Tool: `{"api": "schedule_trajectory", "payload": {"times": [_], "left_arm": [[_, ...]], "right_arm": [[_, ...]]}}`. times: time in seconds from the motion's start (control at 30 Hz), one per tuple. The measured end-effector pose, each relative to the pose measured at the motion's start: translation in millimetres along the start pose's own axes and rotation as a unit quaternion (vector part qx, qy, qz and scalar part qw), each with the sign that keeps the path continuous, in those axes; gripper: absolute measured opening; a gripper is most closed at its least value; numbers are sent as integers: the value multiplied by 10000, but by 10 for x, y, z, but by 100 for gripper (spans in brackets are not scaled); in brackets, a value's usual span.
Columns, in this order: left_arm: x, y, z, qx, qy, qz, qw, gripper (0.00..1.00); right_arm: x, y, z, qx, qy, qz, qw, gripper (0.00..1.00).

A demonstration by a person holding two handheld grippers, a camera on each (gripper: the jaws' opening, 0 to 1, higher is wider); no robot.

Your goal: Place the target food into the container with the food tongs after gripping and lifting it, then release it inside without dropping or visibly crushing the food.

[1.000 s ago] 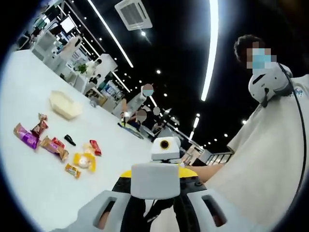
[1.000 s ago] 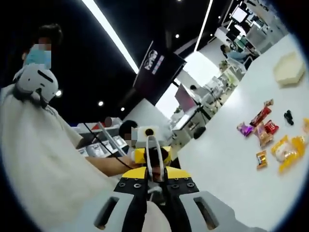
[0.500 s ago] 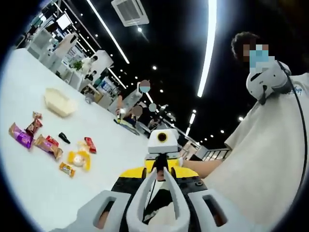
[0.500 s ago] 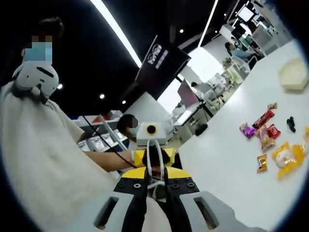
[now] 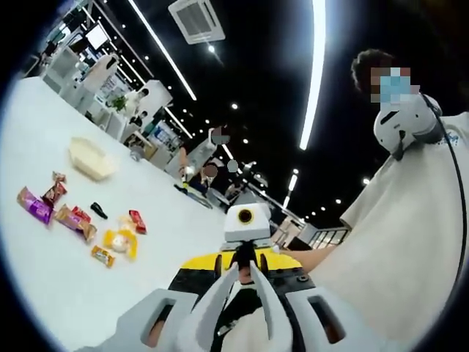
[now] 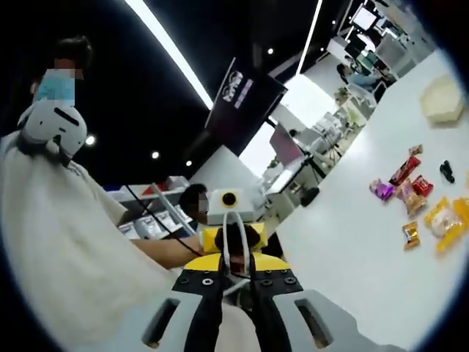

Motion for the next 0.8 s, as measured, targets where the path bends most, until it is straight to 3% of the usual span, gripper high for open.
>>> {"api": "schedule_trajectory", "payload": {"times": [0.5,0.7,0.8], "left_arm": [[-27,32,-15,-100,-29,43,9999,20],[7,-19,-39,-292,-110,15,9995,20],[16,-31,-52,-206,-121,-12,9997,20]], "right_arm": [[12,54,-14,-53,-66,24,10000,14],[-13,31,-30,-158,-81,15,9998,14],[-26,39,-38,-188,-79,12,9998,14]]}}
Point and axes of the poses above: the point that each gripper's makers call its tool centre point, and the gripper's own axes: z roughly backward along the fingers, x roughly to its left, y roughly out of its underside, the point moved 9 cm from there along z, roughly backward along the fingers, and after that the axes turned 5 degrees about -x, right-handed, at the moved point
